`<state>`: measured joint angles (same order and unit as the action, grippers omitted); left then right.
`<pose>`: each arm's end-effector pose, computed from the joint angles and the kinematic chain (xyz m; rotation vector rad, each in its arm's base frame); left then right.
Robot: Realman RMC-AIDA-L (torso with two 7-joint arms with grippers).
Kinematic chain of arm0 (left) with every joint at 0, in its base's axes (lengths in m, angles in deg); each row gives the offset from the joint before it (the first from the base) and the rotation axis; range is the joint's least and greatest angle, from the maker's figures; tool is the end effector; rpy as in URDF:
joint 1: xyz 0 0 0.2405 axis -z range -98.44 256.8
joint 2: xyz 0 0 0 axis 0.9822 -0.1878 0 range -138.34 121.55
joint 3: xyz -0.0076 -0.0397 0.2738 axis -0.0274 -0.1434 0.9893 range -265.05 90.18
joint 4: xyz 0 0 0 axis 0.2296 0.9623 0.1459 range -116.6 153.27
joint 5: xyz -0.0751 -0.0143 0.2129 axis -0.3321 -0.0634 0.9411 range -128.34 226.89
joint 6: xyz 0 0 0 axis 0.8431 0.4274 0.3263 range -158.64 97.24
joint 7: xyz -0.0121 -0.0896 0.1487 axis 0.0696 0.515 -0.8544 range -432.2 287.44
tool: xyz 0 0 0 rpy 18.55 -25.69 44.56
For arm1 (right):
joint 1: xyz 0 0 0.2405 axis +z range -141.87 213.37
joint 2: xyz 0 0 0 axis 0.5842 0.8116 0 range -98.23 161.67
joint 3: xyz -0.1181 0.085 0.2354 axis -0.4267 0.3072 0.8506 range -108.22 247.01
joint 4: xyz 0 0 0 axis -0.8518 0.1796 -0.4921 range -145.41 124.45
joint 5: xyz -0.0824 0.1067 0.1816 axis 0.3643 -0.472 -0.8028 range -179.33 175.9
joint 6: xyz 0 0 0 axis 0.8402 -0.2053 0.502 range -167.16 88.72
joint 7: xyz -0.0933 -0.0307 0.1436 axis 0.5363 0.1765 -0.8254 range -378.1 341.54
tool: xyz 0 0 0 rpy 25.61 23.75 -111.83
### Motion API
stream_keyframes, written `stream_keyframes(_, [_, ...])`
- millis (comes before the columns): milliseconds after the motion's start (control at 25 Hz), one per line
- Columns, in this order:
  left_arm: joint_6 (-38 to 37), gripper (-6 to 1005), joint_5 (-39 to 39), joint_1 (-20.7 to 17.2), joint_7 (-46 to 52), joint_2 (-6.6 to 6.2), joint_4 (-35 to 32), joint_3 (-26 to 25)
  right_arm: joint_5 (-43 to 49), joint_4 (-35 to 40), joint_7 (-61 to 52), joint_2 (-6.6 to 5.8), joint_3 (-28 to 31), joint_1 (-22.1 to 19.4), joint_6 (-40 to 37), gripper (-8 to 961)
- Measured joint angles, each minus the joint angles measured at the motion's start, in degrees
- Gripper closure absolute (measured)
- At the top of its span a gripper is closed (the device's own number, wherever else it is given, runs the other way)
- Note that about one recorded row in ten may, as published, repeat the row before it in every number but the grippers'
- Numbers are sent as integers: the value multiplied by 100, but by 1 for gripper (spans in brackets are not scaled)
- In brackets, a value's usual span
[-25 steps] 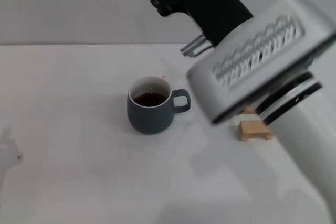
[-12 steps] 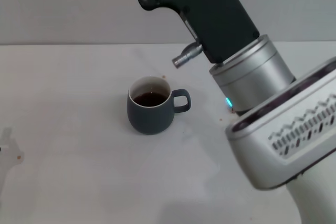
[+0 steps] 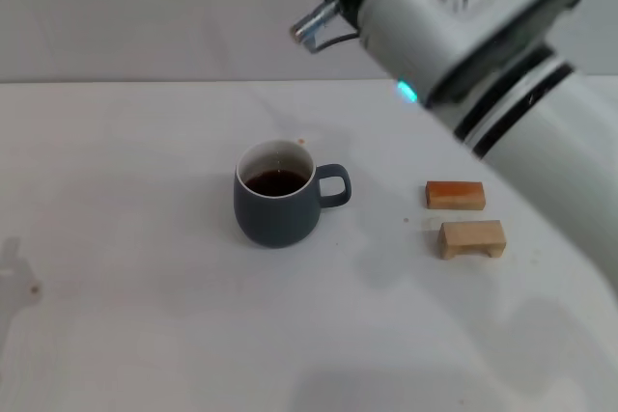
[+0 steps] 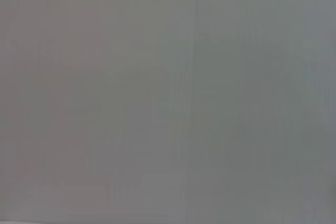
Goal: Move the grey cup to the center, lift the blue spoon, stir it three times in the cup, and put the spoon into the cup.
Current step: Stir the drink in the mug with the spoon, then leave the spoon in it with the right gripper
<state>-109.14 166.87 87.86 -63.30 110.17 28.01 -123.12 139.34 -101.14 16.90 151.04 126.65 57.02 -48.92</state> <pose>-0.4179 0.2598 -0.0180 -1.4296 -0.6294 -0.6406 -0.0134 0.3641 -0.0555 -2.0113 -0.0597 0.9445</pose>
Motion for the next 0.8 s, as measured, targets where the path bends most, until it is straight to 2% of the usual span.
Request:
stream_keyframes(40, [0,1001,0,0,0,0,0,0,0,0,0,0,0,0,0,794])
stream_keyframes(80, [-4,1001,0,-9,2,0,-1,0,-123,-295,-49,9,316,19,750,794])
stream_keyframes(120, [-9,1001,0,-11,5,0,-1,0,-123,-295,-49,9,316,19,750,794])
stream_keyframes(160, [-15,1001,1,-14,10,0,0,0,-167,-418,-126,9,470,52,1104,794])
stream_keyframes(200, [-22,1001,2,-19,17,0,-1,0,-206,-646,-409,2,794,151,1879,794])
stream_keyframes(240, [-22,1001,2,-19,17,0,-1,0,-206,-646,-409,2,794,151,1879,794])
stream_keyframes(360, [-28,1001,1,-25,11,0,-1,1,-123,-872,-1029,-16,1338,436,3039,794])
stream_keyframes(400, [-32,1001,2,-26,6,0,-1,5,120,-1010,-1509,-24,1699,695,3906,794])
stream_keyframes(440, [-32,1001,2,-26,6,0,-1,5,120,-1010,-1509,-24,1699,695,3906,794])
stream_keyframes(480, [-35,1001,2,-28,6,0,0,7,438,-1140,-1919,-36,1941,937,4620,794])
stream_keyframes(560, [-46,1001,3,-36,6,0,0,9,587,-1228,-2055,-38,2019,1016,4927,794])
stream_keyframes(600, [-72,1001,3,-46,6,-1,-1,9,819,-1435,-2208,-40,2134,1131,5457,794])
stream_keyframes(680, [-84,1001,1,-51,9,-3,-1,7,898,-1530,-2282,-40,2176,1186,5695,794])
stream_keyframes(720, [-128,1001,-2,-59,23,-12,-1,-5,1004,-1728,-2438,-41,2259,1313,6234,794])
stream_keyframes(760, [-128,1001,-2,-59,23,-12,-1,-5,1004,-1728,-2438,-41,2259,1313,6234,794])
stream_keyframes(800, [-207,1001,-15,-68,21,-17,-1,-18,1019,-1894,-2518,-44,2305,1395,6664,794])
